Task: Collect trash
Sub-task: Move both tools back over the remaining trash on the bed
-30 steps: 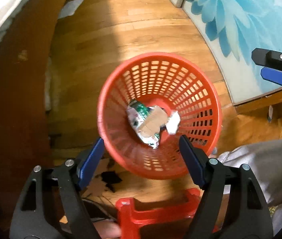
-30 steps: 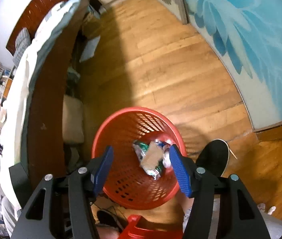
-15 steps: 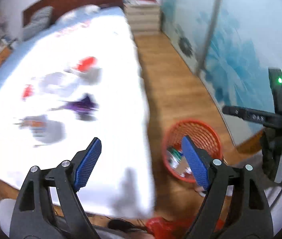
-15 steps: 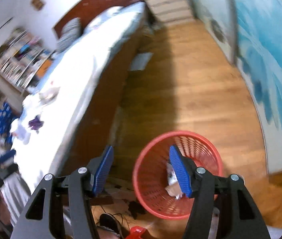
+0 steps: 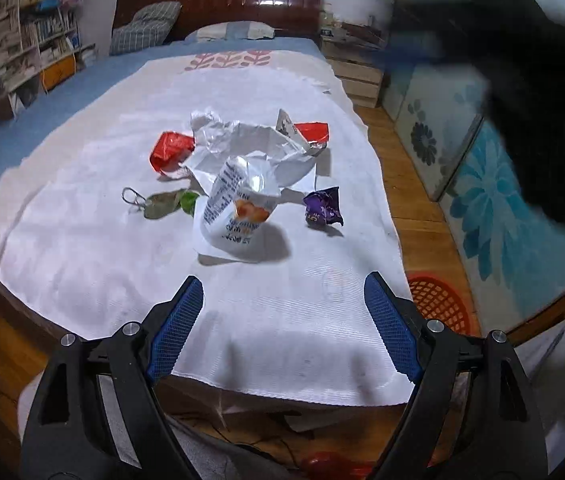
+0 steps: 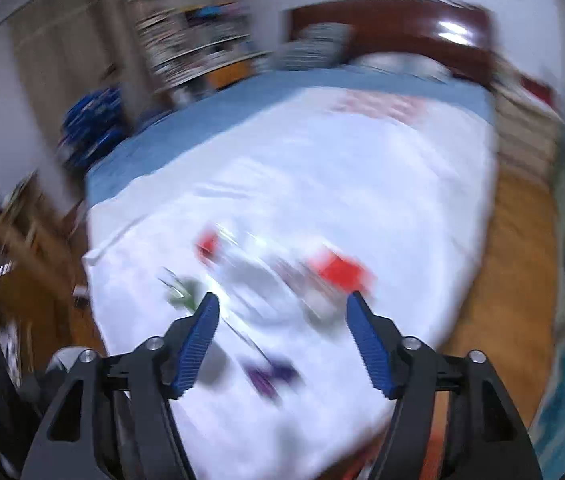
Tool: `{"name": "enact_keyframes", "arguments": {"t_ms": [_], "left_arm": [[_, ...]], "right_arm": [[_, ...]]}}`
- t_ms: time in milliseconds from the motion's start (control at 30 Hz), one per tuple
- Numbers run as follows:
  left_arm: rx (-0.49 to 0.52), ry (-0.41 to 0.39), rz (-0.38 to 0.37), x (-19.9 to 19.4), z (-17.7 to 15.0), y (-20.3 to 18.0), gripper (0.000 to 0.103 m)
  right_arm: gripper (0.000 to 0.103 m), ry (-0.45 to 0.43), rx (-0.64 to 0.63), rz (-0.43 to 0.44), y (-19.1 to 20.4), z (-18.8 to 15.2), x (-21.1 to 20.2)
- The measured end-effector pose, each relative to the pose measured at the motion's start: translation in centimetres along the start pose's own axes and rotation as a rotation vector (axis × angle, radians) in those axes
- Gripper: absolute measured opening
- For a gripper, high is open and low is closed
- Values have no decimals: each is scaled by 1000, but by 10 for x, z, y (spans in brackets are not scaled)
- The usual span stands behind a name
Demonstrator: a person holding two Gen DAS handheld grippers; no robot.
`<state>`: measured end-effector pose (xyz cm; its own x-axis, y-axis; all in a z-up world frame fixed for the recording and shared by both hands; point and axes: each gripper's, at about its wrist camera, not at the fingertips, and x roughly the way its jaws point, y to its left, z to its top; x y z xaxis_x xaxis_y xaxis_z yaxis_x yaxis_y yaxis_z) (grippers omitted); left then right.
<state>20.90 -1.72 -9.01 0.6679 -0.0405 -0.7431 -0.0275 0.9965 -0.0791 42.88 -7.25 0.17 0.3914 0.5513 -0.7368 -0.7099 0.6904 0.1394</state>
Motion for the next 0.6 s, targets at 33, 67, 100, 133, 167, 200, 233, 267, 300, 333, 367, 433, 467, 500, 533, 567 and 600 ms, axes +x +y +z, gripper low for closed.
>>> {"name": "enact_keyframes", "arguments": {"t_ms": [33,67,100,133,167,200,233,267,300,333,367,433,467,500,533,567,600], "left_arm": [[-7,2,-10,0,-1,2,82],[-13,2,-20,0,-2,2,82],[-20,1,-31,2,-2,4,82],[-23,-2,-36,0,-3,5,82],[-26,-4,-39,0,-3,7,82],[-32,-9,-42,-1,-2,9,82],[-39,-14,-46,-2,-3,12,82],[-49,-19,-49,-3,-2,15,82],[-65,-24,-49,-4,-2,21,82],[-74,-28,-49,-6,-2,24,82],[-92,-33,-50,-6,-2,30,82],[-115,-35,-54,-7,-2,36,82],[-123,-35,-55,-7,-2,39,82],[-129,-34,-53,-6,-2,42,82],[-135,-33,-53,-5,-1,44,82],[-141,-31,-54,-4,-1,46,82],[-144,-29,-54,-3,-1,47,82]], "right_arm": [[70,16,-34,6,10,17,13],[70,33,-67,8,21,33,28],[70,78,-117,8,37,55,56],[70,114,-144,7,47,66,74],[70,168,-184,-10,57,76,101],[70,208,-206,-28,62,80,120],[70,279,-221,-53,66,83,149],[69,352,-215,-80,66,84,175],[66,388,-203,-93,67,82,191],[66,436,-181,-103,65,80,209],[65,466,-160,-95,63,79,221],[64,508,-137,-80,65,74,235],[62,533,-141,-90,67,71,241],[57,558,-156,-107,69,68,245],[54,570,-169,-112,72,66,246],[51,570,-176,-116,73,64,244],[49,568,-187,-131,77,66,241]]}}
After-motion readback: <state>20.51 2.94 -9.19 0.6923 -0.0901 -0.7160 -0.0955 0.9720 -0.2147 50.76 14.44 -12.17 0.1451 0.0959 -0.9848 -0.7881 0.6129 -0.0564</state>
